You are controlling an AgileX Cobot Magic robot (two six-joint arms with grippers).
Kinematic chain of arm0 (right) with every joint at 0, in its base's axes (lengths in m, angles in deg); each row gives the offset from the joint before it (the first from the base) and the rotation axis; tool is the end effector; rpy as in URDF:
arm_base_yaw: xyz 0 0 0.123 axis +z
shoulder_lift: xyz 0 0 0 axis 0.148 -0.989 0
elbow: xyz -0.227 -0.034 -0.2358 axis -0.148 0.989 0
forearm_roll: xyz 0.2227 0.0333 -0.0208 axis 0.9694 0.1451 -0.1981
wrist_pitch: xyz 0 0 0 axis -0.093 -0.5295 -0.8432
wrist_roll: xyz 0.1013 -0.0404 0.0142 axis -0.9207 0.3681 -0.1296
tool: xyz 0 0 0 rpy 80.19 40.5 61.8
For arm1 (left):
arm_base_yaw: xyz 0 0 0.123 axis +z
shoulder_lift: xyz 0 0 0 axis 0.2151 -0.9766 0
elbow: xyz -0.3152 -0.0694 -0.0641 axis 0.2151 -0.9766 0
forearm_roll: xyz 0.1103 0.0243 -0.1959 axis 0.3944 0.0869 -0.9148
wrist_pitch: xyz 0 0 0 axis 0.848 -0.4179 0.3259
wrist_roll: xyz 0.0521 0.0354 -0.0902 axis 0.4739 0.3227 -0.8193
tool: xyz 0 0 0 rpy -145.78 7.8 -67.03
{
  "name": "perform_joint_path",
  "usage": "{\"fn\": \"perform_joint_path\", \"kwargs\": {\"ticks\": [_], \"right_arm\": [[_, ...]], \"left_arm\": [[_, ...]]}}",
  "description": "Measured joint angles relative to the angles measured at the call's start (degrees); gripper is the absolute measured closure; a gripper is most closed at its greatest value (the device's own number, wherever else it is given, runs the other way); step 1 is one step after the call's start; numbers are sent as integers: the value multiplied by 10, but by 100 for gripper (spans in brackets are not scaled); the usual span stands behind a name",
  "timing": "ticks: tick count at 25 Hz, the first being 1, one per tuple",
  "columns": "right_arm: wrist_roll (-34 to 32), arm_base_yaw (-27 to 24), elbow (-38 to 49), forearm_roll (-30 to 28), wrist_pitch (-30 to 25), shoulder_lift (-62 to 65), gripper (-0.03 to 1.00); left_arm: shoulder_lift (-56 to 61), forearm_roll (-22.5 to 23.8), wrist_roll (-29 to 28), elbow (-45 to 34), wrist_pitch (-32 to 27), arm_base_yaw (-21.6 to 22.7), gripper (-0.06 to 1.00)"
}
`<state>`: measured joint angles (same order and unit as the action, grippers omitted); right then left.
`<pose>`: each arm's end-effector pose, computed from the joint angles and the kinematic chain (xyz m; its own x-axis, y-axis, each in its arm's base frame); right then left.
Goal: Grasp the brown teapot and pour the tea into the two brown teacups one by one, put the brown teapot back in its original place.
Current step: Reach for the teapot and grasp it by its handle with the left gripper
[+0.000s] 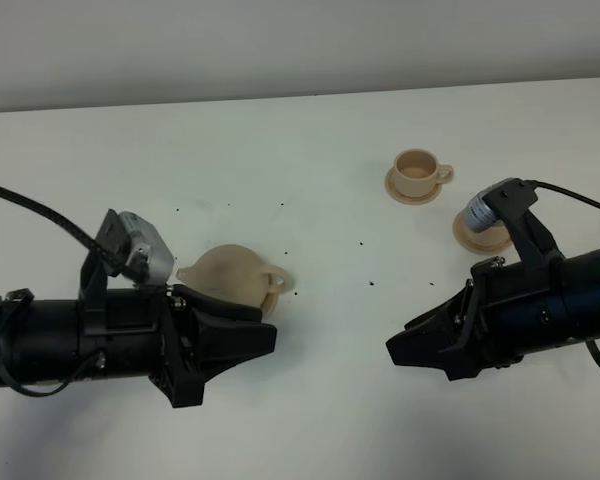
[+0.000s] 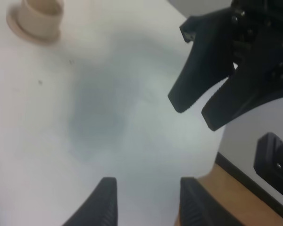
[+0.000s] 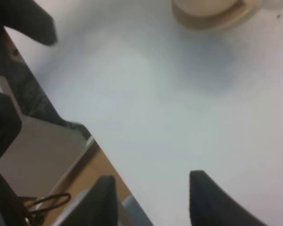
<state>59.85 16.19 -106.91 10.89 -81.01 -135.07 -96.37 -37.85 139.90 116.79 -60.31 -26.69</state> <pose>0.1756 0.1620 0.2579 -0.7033 -0.4109 -0.5801 -0.7073 0.4866 0.5129 0.1767 -0.1252 0.2526 -0.6026 0.2281 -0.7648 0.7319 0.5400 -0.4157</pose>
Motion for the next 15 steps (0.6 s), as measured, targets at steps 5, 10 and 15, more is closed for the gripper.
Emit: {"fn": "perform_joint_path", "kwargs": {"ticks": [5, 10, 15], "right_arm": [[-94, 0, 0, -94, 14, 75, 58], [-294, 0, 0, -274, 31, 184, 58], [-534, 0, 9, -497, 12, 324, 58]], "left_arm": [[91, 42, -52, 0, 23, 0, 58], [153, 75, -103, 0, 67, 0, 58], [162, 78, -120, 0, 93, 0, 58]]}}
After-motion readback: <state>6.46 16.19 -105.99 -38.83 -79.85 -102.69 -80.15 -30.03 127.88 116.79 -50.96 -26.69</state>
